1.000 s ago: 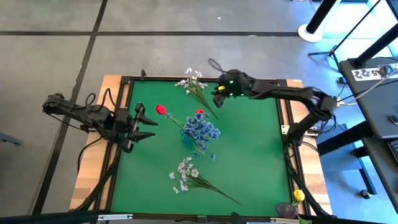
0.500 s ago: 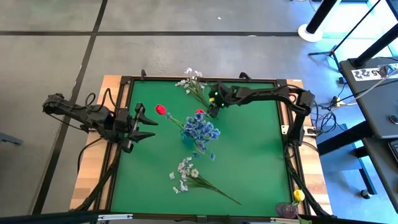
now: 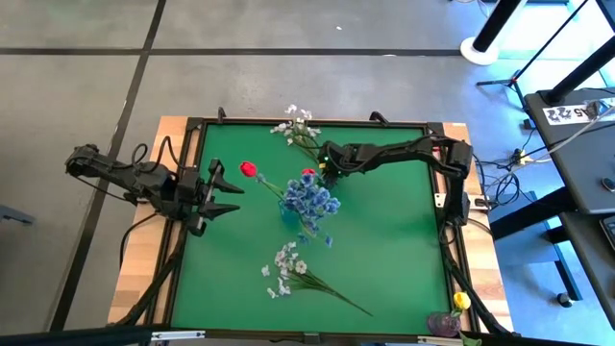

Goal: Sort flowers into vase by color
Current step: Put the white flowers into the purple vase

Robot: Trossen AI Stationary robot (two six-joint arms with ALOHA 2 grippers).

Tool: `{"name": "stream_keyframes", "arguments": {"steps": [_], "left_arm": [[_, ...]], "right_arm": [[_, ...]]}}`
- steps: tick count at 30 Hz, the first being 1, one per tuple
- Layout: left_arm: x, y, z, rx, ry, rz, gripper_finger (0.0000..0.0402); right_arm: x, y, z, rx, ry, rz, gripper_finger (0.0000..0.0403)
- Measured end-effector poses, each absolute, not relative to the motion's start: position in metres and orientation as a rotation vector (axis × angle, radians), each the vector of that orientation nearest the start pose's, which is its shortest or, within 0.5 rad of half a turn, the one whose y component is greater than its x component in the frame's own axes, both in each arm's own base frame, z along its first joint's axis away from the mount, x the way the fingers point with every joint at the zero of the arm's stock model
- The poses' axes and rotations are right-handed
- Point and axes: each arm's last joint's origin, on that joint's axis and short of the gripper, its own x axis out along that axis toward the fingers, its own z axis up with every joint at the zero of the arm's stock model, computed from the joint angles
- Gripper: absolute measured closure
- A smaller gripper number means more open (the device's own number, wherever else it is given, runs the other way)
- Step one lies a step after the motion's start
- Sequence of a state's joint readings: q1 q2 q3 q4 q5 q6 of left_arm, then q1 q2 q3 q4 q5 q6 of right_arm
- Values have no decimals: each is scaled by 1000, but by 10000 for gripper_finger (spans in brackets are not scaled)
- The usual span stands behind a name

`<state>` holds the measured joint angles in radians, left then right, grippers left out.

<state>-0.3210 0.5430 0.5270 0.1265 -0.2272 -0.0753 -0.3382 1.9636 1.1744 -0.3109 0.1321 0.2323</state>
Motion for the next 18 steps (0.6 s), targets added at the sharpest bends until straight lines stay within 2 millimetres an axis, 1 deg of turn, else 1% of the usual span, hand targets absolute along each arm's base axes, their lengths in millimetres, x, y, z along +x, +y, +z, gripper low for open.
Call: {"name": "stream_keyframes", "arguments": {"steps": [6,7,8,9,11,14,18], "left_arm": [[130,-36,307,-105,-103,-98,217],[130,-36,307,-105,-103,-98,217],[130,-37,307,-105,-103,-98,217],[130,-37,307,-105,-103,-98,217],[130,-37,307,-105,-103,-98,217],[130,-37,307,-105,-103,-98,217],[130,-36,307,-105,-103,-98,217]], "right_arm": [[353,-129,128,329,1107,-555,369],[351,-129,129,332,1126,-555,384],[349,-128,131,332,1153,-558,391],[345,-127,132,325,1190,-569,392],[336,-124,139,321,1251,-579,379],[318,-121,149,328,1384,-592,367],[290,-117,161,304,1567,-682,384]]}}
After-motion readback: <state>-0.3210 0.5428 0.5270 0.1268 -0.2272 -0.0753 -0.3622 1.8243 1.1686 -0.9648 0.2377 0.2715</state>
